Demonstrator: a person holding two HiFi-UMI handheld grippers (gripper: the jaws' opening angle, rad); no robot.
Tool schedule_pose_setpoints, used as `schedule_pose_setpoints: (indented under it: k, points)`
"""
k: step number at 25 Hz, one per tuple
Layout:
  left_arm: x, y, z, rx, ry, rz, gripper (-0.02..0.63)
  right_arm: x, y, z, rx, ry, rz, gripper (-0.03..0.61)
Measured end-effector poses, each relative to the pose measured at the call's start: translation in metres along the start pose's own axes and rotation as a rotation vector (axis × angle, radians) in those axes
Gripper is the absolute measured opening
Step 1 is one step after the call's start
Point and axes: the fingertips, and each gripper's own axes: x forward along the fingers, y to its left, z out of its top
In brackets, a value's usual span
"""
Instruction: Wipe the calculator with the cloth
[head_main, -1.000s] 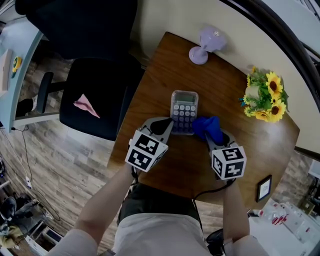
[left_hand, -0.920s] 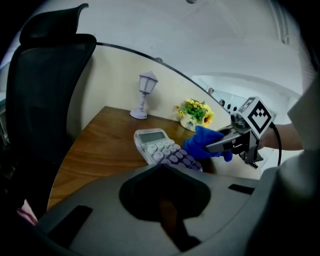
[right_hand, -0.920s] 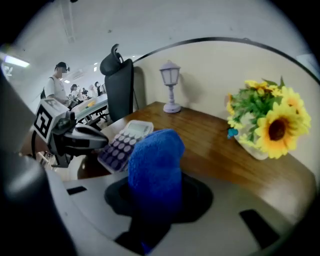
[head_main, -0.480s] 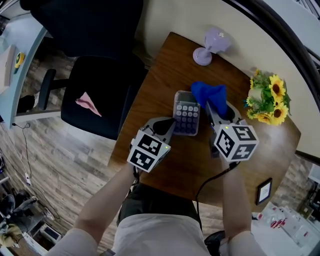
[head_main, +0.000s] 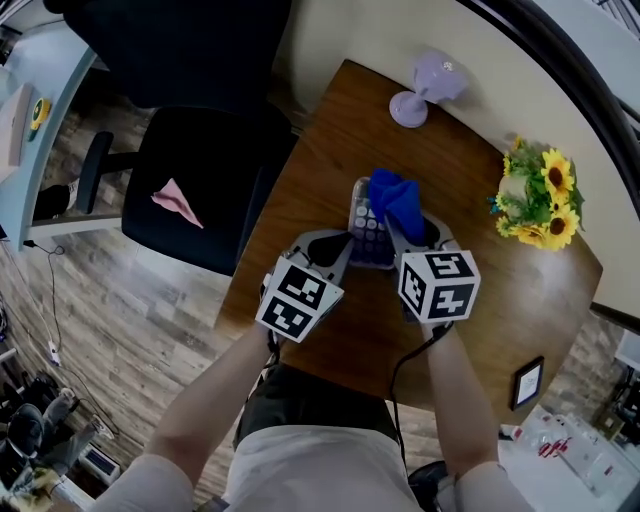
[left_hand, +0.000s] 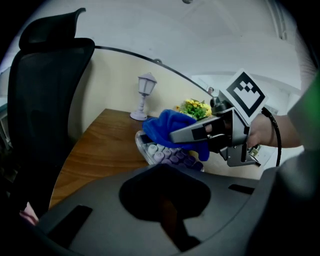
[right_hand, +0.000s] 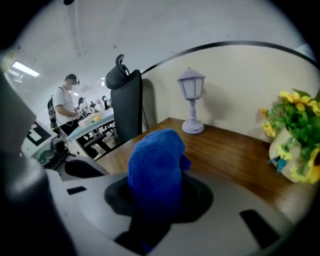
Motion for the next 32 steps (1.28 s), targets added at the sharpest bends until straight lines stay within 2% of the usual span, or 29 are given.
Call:
schedule_pose_setpoints:
  k: [6, 13, 17, 19, 21, 24, 29, 32]
  points:
    - [0.000, 0.000, -0.001, -0.006, 0.003, -0.001, 0.003, -0.024, 0.014, -0.030, 0.075, 0.030, 0.041, 0.121]
    - [0.002, -0.001, 0.000, -0.002, 0.002, -0.001, 0.003, -0.051, 0.036, -0.064, 0.052, 0.093, 0.083, 0.123]
    - [0.002, -0.001, 0.000, -0.002, 0.005, -0.004, 0.003, -0.065, 0.056, -0.088, 0.018, 0.204, 0.169, 0.123]
    - [0.002, -0.001, 0.000, -0.004, 0.007, -0.005, 0.003, -0.072, 0.061, -0.091, 0.007, 0.217, 0.187, 0.123]
    - [0.003, -0.002, 0.000, -0.002, 0.006, -0.008, 0.003, -0.077, 0.056, -0.080, -0.013, 0.189, 0.167, 0.124]
    - [0.004, -0.002, 0.001, 0.012, 0.003, -0.010, 0.003, -0.075, 0.034, -0.043, -0.008, 0.093, 0.105, 0.124]
    - [0.004, -0.003, 0.001, 0.025, -0.001, -0.006, 0.003, -0.060, -0.010, 0.023, 0.013, -0.099, -0.046, 0.126]
    - [0.003, -0.002, 0.001, 0.021, 0.000, -0.008, 0.003, -0.034, -0.024, 0.041, 0.027, -0.128, -0.089, 0.129]
